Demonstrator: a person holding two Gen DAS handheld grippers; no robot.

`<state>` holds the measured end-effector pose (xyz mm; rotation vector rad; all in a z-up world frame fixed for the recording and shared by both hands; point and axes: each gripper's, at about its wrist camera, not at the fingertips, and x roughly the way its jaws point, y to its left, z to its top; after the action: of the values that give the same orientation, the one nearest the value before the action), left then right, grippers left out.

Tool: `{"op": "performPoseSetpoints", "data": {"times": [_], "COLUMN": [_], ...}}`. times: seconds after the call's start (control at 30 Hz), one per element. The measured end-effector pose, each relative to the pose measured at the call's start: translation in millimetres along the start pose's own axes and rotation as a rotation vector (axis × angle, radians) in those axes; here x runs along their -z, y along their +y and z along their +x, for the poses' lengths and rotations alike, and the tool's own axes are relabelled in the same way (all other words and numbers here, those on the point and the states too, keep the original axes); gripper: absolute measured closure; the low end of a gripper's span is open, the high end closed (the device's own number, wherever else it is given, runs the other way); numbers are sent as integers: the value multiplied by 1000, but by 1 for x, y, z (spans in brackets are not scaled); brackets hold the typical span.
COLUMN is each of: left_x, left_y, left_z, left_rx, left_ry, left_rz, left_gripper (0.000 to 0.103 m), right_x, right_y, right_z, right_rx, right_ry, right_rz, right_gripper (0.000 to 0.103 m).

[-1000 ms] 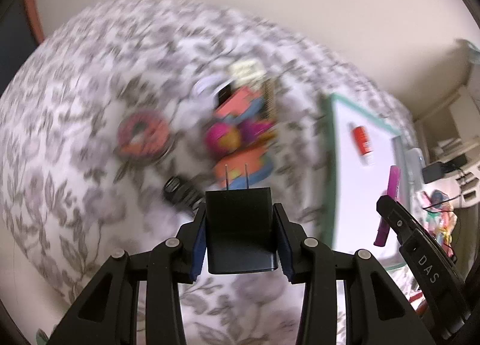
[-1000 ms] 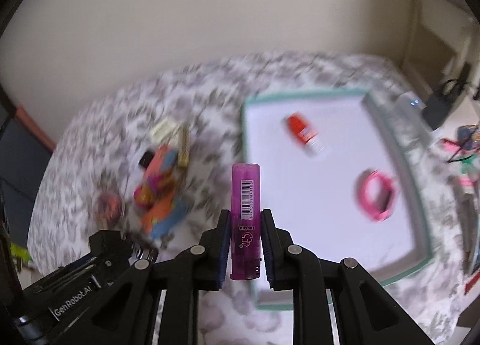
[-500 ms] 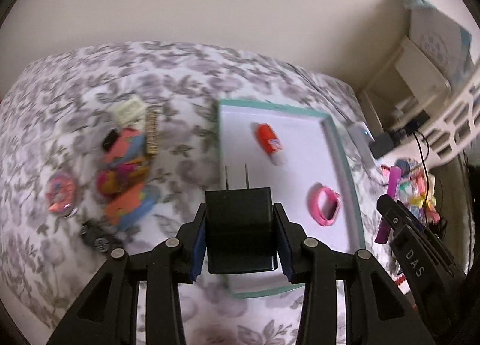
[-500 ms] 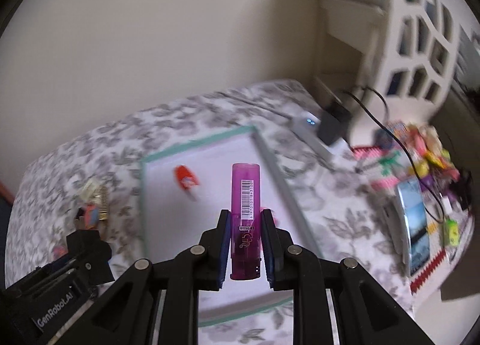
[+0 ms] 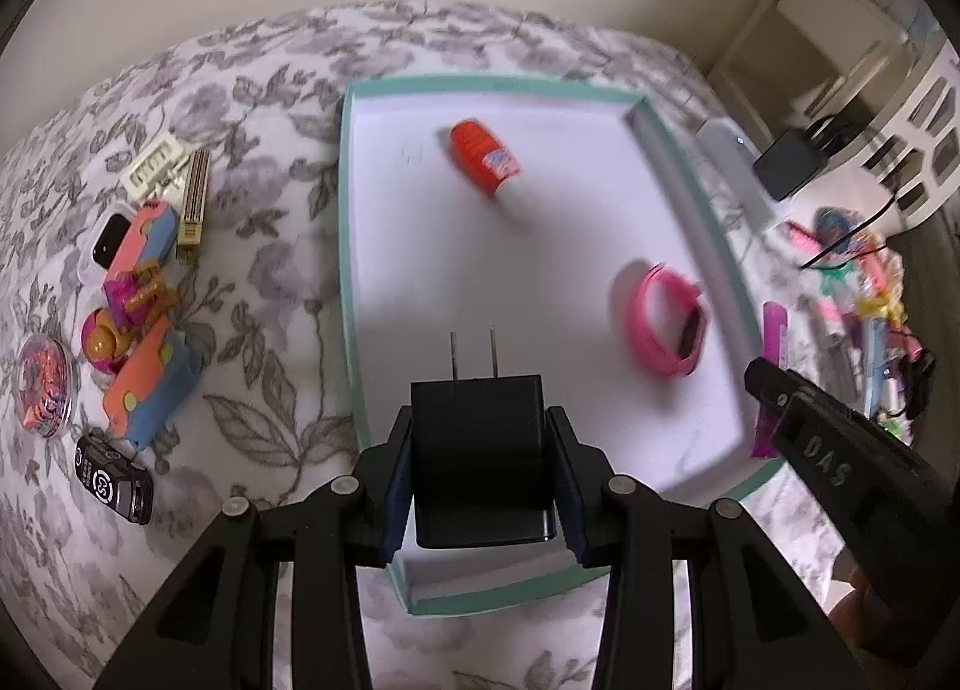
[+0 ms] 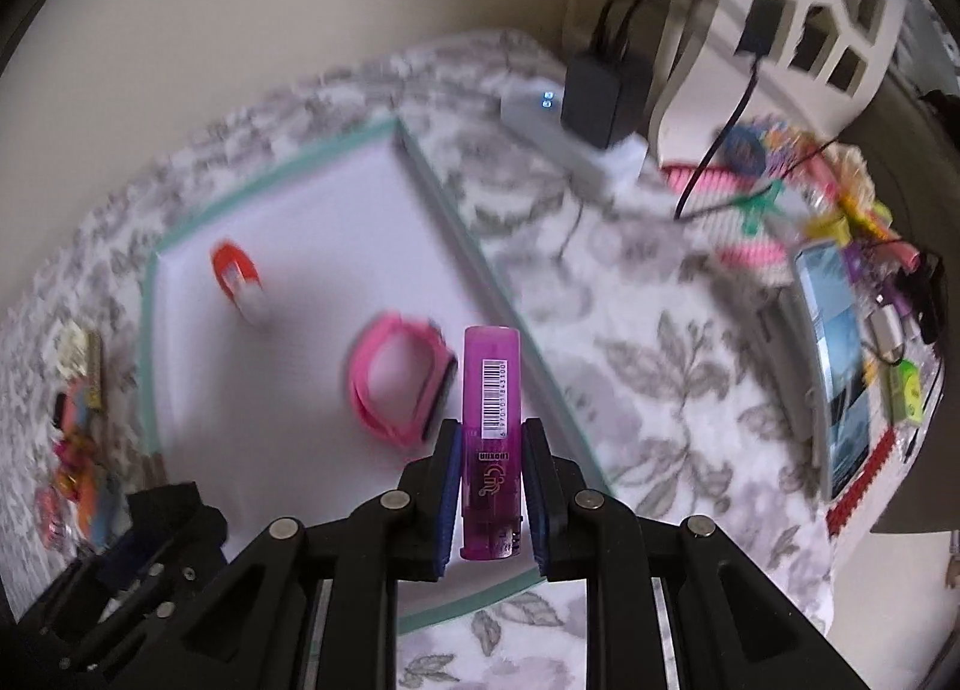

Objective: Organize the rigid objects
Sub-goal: 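Carry the lighter and charger into the tray and open both tools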

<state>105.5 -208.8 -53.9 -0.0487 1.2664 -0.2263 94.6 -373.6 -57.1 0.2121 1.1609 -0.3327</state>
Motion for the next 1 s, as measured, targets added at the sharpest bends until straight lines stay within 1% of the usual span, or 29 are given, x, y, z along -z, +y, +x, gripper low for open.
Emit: {"op": "performPoseSetpoints", "data": {"times": [0.13, 0.23, 0.37, 0.6, 0.87, 1.0], "left_x": [4, 6, 8, 10, 10, 9], "left_y": [7, 10, 8, -3, -1, 0], "left_z": [9, 14, 18, 28, 27, 21], "left_rx": [-8, -10, -7, -33, -28, -19], "left_ry": [30, 44, 54, 67, 65, 50], "left_rz": [-16, -23, -6, 44, 40, 41], "left_gripper": [61, 61, 61, 60, 60, 60], "right_x": [7, 11, 14, 16, 15, 14], "right_y": [4, 6, 7, 11, 15, 14], "right_z": [19, 25, 29, 33, 33, 34], "right_rx": [10, 19, 24, 21, 18, 14], "right_ry": [61, 79, 98, 111, 113, 117], "right_rz": [-15, -26, -32, -39, -41, -41], "right_gripper": [82, 82, 82, 82, 81, 81]}}
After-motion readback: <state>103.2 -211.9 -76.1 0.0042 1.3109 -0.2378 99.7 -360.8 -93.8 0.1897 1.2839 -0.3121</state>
